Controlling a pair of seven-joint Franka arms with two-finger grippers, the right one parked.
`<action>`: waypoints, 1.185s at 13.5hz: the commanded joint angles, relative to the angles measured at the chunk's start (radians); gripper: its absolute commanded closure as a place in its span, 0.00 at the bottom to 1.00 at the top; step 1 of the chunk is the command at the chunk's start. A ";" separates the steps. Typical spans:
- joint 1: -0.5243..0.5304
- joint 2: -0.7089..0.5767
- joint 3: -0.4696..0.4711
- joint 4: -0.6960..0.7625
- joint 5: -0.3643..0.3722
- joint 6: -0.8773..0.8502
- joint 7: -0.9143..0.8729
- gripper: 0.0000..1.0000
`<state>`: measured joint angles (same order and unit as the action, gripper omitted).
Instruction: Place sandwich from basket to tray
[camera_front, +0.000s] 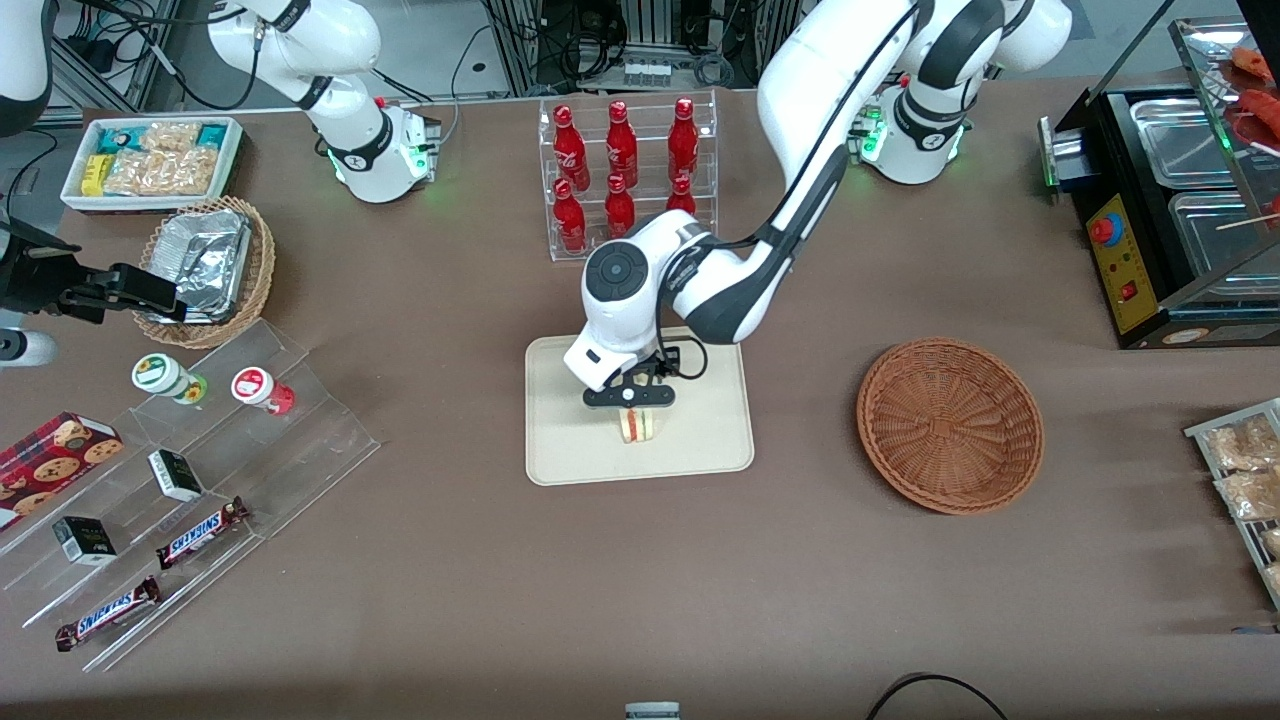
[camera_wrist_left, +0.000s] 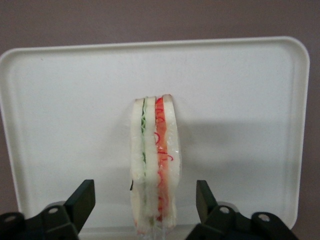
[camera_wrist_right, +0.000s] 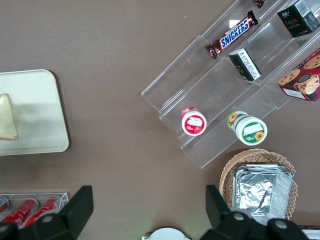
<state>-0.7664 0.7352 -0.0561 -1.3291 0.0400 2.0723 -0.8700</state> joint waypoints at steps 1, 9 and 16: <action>0.054 -0.130 0.001 -0.018 0.014 -0.092 -0.044 0.00; 0.355 -0.445 -0.001 -0.053 0.001 -0.425 0.073 0.00; 0.602 -0.655 -0.001 -0.169 -0.028 -0.572 0.483 0.00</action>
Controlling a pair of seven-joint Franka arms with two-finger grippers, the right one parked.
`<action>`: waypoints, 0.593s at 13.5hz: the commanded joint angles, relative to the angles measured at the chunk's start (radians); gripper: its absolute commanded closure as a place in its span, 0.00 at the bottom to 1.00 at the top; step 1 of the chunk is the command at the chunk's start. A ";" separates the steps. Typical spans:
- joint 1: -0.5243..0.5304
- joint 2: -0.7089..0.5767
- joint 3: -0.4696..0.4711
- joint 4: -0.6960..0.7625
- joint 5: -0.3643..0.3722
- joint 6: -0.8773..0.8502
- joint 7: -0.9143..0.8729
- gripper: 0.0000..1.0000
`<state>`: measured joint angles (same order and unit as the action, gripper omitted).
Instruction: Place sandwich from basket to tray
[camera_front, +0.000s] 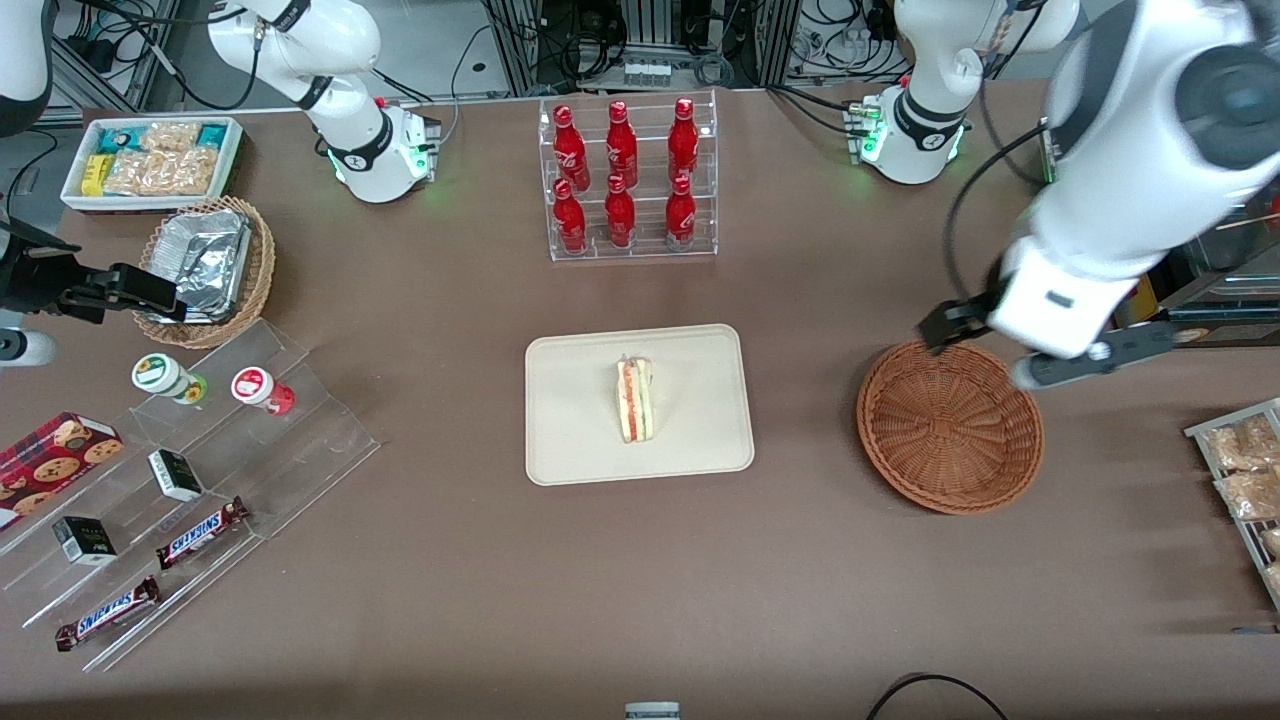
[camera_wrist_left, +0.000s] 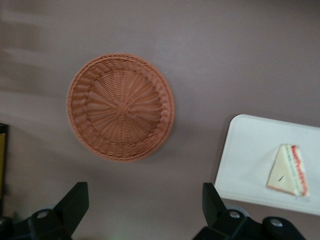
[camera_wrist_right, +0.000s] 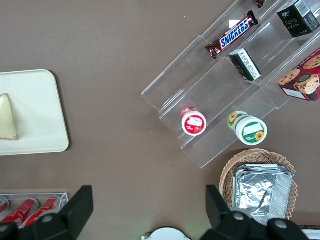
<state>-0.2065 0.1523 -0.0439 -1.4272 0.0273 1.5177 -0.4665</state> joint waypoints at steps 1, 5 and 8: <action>0.074 -0.103 -0.013 -0.099 -0.015 -0.020 0.130 0.00; 0.180 -0.192 -0.008 -0.196 -0.017 -0.024 0.309 0.00; 0.165 -0.224 0.059 -0.243 -0.018 -0.011 0.396 0.00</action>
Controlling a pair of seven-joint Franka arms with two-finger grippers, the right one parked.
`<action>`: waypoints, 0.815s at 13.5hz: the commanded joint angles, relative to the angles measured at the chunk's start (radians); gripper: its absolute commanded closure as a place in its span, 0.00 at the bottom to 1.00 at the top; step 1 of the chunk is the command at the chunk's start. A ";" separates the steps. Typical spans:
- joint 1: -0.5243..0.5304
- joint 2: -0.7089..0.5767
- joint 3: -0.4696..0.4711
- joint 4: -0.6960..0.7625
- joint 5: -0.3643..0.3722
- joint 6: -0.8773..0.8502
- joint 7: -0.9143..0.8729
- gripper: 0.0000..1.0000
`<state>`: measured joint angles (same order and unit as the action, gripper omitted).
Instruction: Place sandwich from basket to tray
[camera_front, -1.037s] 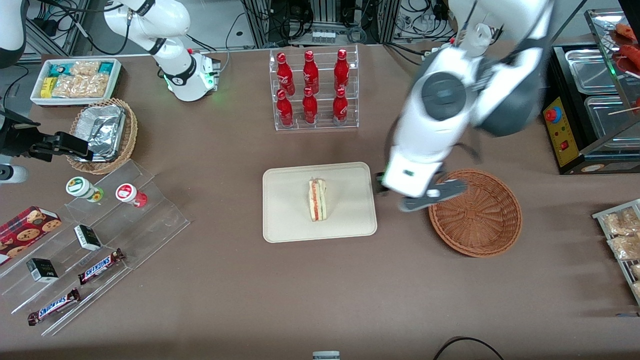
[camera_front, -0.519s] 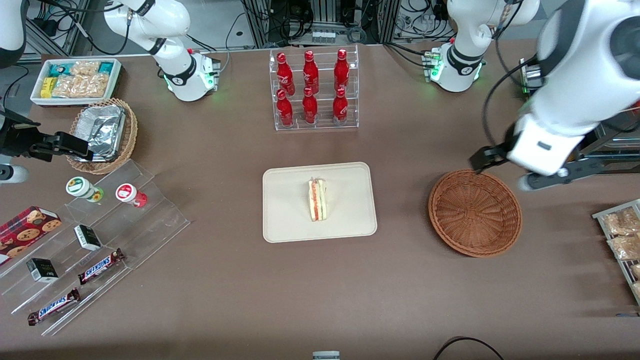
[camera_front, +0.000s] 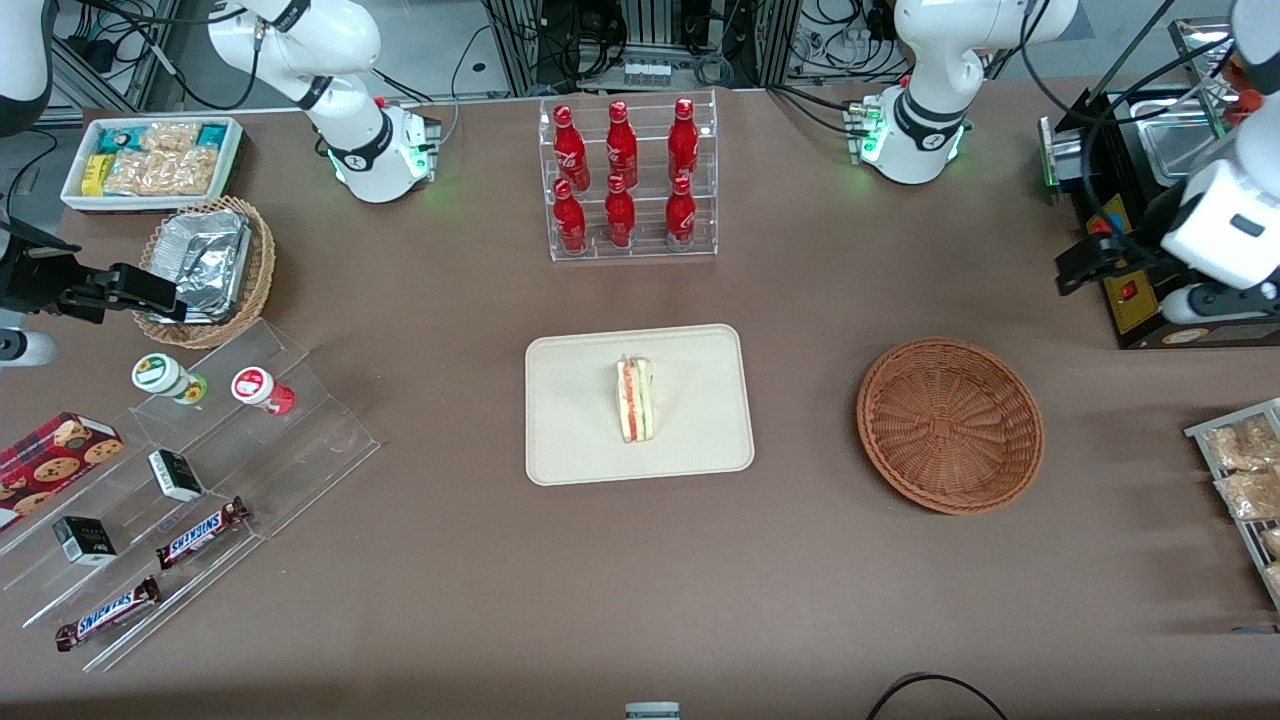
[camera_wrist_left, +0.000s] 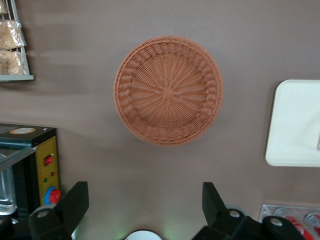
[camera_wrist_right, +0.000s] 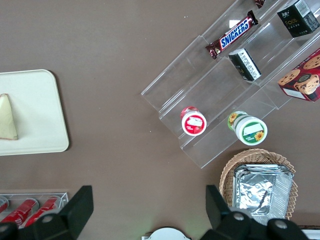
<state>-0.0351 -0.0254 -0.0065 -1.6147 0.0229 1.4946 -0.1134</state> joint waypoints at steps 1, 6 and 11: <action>-0.009 -0.045 0.022 -0.056 -0.012 0.012 0.043 0.00; -0.043 0.030 0.025 0.033 -0.011 0.015 0.041 0.00; -0.060 0.099 0.025 0.150 -0.011 -0.046 0.049 0.00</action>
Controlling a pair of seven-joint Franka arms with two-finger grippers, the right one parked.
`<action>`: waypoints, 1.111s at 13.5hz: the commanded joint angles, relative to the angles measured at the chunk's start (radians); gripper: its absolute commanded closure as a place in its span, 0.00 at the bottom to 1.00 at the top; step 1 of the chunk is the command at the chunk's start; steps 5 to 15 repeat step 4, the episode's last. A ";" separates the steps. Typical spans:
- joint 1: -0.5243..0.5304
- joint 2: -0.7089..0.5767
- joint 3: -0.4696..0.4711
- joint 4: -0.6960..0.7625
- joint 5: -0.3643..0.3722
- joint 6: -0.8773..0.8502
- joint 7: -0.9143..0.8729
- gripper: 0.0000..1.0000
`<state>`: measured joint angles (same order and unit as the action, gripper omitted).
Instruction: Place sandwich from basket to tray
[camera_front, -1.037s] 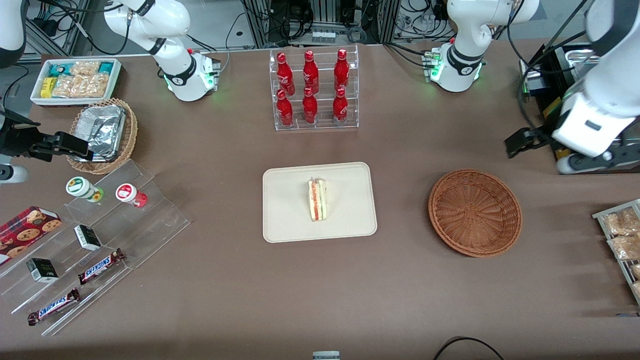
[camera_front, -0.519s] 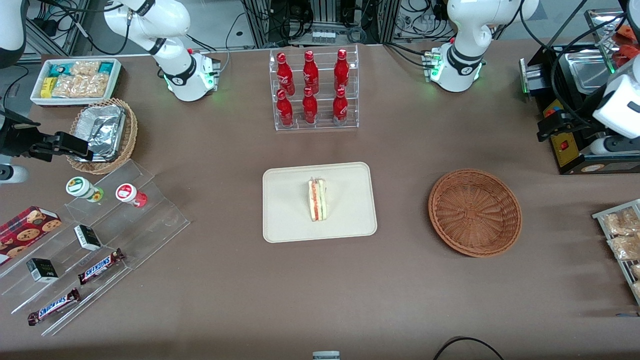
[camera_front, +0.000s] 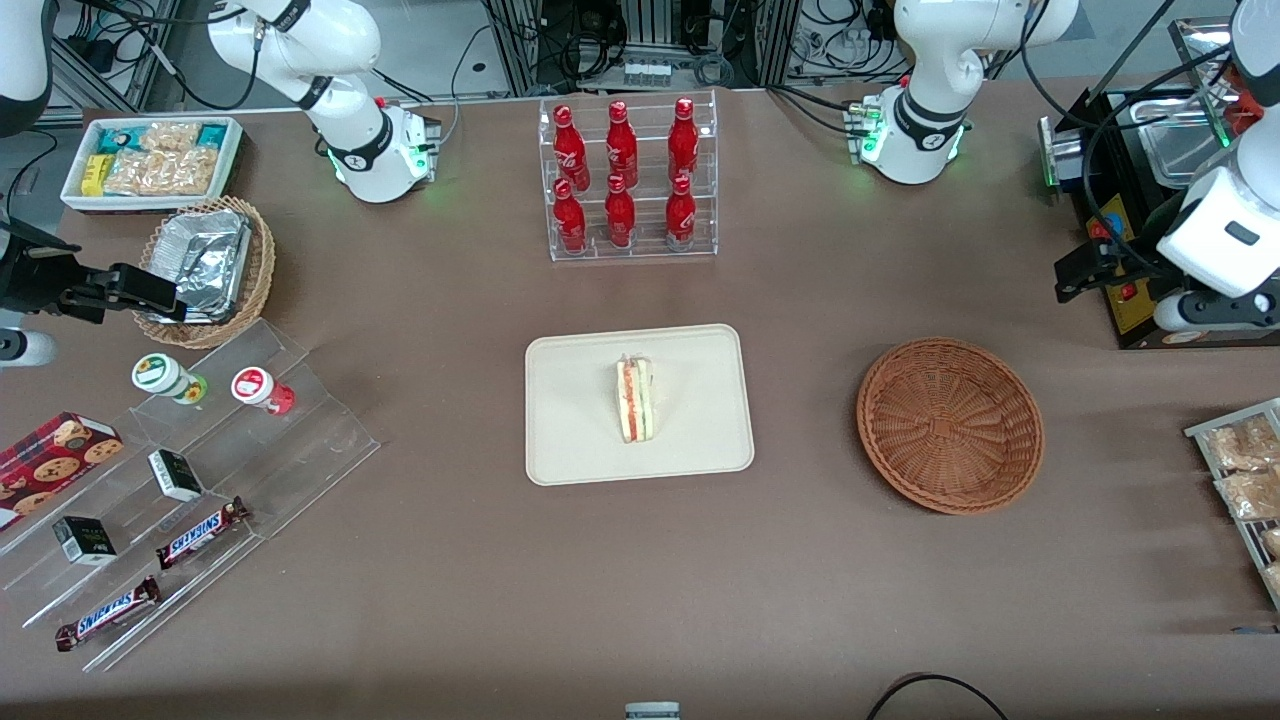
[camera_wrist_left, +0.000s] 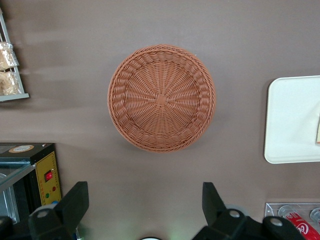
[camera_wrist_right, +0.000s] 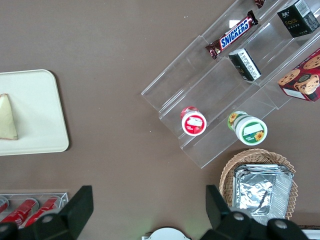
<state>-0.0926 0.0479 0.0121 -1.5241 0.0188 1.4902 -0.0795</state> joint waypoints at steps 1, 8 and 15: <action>0.001 0.023 0.006 0.059 -0.007 -0.044 0.017 0.00; 0.001 0.021 0.006 0.055 -0.008 -0.051 0.015 0.00; 0.001 0.021 0.006 0.055 -0.008 -0.051 0.015 0.00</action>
